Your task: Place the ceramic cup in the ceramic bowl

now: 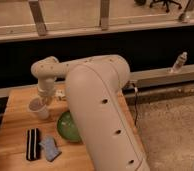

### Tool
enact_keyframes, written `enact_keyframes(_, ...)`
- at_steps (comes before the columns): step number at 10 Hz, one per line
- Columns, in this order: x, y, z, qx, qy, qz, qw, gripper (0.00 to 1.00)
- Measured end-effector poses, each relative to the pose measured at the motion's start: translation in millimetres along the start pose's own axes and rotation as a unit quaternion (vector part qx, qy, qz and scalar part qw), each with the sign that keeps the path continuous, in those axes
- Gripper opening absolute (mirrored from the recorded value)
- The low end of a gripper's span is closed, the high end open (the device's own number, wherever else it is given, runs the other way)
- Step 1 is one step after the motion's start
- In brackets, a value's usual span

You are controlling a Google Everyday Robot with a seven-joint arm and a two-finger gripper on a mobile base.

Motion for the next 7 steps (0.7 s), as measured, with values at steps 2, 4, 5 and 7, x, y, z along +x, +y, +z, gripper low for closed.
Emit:
enact_keyframes(2,-1.1,0.6,-20.0,-0.007,-0.015,-0.003,0.9999,0.00)
enact_keyframes(4,-3.9,4.9,-61.6,-0.003,-0.047,-0.007,0.9989,0.00)
enact_keyframes(5,-5.6,5.4,-87.1,0.004,-0.066,-0.006,0.9978,0.00)
enact_keyframes(7,-7.5,-2.9,-140.9,0.023,-0.107,0.003,0.9940,0.00)
